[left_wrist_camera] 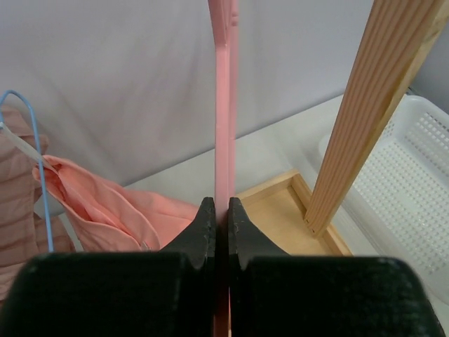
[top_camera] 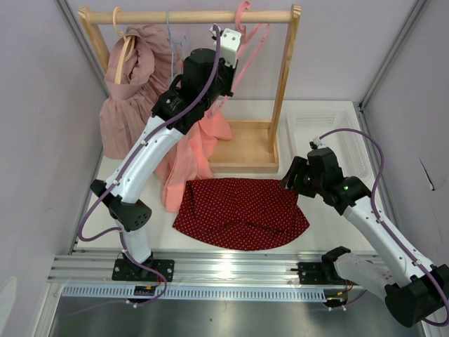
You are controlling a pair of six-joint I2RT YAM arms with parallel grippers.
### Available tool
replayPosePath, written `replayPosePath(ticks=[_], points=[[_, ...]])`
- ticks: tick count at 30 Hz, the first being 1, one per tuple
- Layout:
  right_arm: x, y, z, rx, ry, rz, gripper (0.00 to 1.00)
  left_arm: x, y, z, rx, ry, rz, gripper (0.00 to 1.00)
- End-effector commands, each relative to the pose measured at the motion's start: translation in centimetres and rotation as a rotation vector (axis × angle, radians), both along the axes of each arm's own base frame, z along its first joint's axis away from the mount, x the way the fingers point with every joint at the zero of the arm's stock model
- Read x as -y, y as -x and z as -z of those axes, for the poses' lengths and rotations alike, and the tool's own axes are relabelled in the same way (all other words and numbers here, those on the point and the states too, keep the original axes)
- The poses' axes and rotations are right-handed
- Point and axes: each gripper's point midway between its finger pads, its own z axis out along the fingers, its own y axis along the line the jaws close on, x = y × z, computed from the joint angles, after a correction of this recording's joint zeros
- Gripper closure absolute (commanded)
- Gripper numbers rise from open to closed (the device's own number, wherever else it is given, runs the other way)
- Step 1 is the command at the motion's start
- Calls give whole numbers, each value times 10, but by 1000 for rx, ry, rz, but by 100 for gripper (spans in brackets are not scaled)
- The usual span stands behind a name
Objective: Place the skirt on the hanger
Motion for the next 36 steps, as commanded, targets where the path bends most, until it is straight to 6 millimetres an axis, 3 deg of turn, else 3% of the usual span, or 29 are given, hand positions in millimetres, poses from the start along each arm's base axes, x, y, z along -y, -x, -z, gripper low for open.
replayPosePath(ticks=[1, 10, 11, 14, 19, 21, 22, 28, 32, 34, 35, 36], points=[[-5, -5, -14, 54, -20, -22, 41, -17, 9, -58, 148, 70, -38, 100], [-5, -5, -13, 53, -15, -23, 41, -29, 23, -87, 213, 116, -49, 100], [-5, -5, -13, 52, -16, -23, 41, -27, 22, -78, 201, 101, -42, 100], [-5, -6, -13, 54, -16, -23, 41, -29, 27, -83, 213, 117, -29, 100], [-5, -5, -13, 54, -16, -23, 41, -30, 35, -74, 214, 115, -4, 100], [-6, -5, -13, 56, -17, -27, 41, -37, 47, -85, 246, 138, 10, 100], [-5, -5, -12, 53, -15, -25, 41, -33, 47, -78, 239, 133, 26, 100], [-4, -4, -10, 51, -13, -24, 41, -38, 61, -75, 230, 123, 63, 100], [-4, -4, -9, 50, -11, -25, 41, -32, 68, -48, 147, 62, 118, 100], [-4, -4, -10, 54, -10, -25, 41, -36, 78, -49, 139, 71, 136, 100], [-3, -4, -9, 51, -8, -24, 41, -32, 78, -27, 100, 48, 151, 100], [-3, -3, -10, 53, -8, -25, 41, -34, 83, -27, 101, 55, 158, 100]])
